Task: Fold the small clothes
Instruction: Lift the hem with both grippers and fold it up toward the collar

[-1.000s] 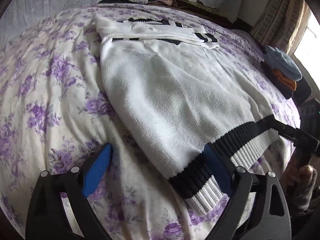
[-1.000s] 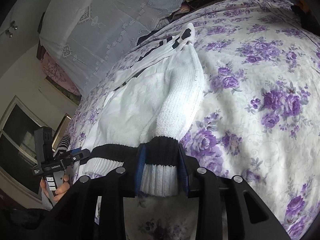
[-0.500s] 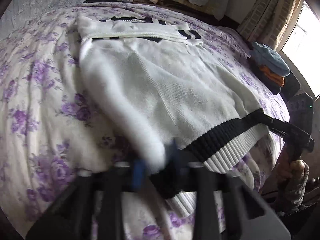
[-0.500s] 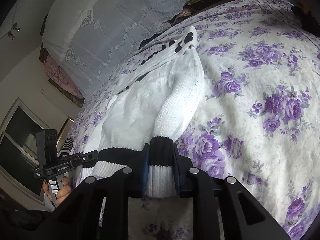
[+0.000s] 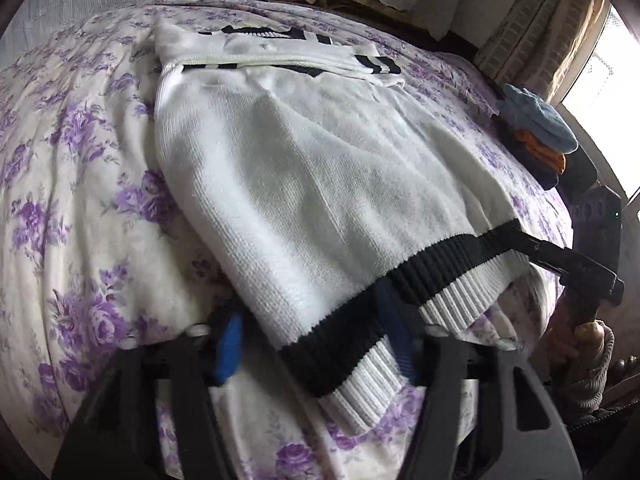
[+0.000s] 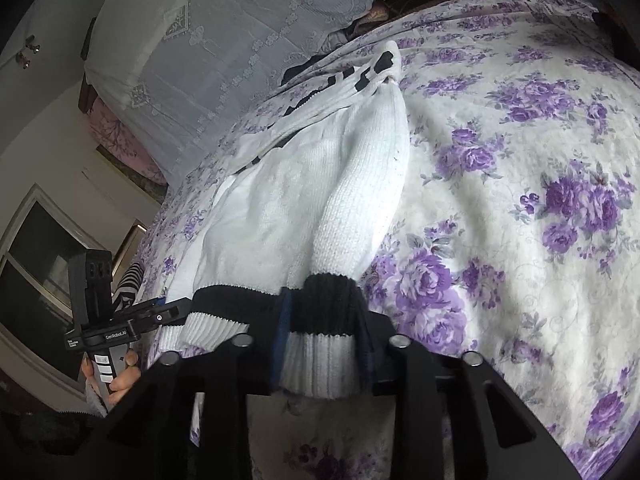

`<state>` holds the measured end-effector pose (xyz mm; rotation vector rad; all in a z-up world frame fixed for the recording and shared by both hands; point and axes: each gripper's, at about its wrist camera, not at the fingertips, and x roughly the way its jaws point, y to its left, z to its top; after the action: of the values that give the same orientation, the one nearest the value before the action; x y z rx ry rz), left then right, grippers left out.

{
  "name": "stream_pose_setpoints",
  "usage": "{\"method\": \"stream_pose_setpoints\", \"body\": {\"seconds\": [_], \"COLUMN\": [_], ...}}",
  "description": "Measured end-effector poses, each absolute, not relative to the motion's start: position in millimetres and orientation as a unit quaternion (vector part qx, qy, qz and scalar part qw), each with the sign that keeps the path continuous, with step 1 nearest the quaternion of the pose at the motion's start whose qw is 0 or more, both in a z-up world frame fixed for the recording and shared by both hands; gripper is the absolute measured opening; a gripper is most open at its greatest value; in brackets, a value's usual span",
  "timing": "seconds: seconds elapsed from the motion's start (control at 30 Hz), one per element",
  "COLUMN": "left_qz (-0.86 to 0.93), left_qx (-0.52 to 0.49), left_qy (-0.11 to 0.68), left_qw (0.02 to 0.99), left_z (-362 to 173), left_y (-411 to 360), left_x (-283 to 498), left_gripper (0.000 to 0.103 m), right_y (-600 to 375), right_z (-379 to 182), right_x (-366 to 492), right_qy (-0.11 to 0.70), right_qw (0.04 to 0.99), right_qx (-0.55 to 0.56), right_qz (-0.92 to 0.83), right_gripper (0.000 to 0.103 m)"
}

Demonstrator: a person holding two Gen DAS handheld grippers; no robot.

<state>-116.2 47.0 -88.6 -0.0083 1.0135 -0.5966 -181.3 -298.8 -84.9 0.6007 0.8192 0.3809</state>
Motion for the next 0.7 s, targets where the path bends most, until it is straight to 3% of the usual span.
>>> {"method": "stream_pose_setpoints", "body": {"seconds": [0.03, 0.07, 0.2, 0.7], "left_qz": [-0.275, -0.275, -0.288, -0.267], "left_qx": [-0.003, -0.012, -0.043, -0.007], "left_qy": [0.477, 0.478, 0.482, 0.445], "left_qw": [0.835, 0.834, 0.827, 0.855], "left_z": [-87, -85, -77, -36], "left_y": [49, 56, 71, 54], "left_x": [-115, -112, -100, -53], "left_gripper": [0.021, 0.015, 0.013, 0.013], "right_y": [-299, -300, -304, -299], "right_z": [-84, -81, -70, -31], "right_x": [-183, -185, -184, -124], "right_qy": [0.383, 0.377, 0.365, 0.345], "right_qw": [0.858, 0.861, 0.862, 0.874], "right_qx": [0.288, 0.289, 0.294, 0.273], "right_qz": [0.184, 0.184, 0.195, 0.205], "right_gripper": [0.021, 0.021, 0.021, 0.022]}}
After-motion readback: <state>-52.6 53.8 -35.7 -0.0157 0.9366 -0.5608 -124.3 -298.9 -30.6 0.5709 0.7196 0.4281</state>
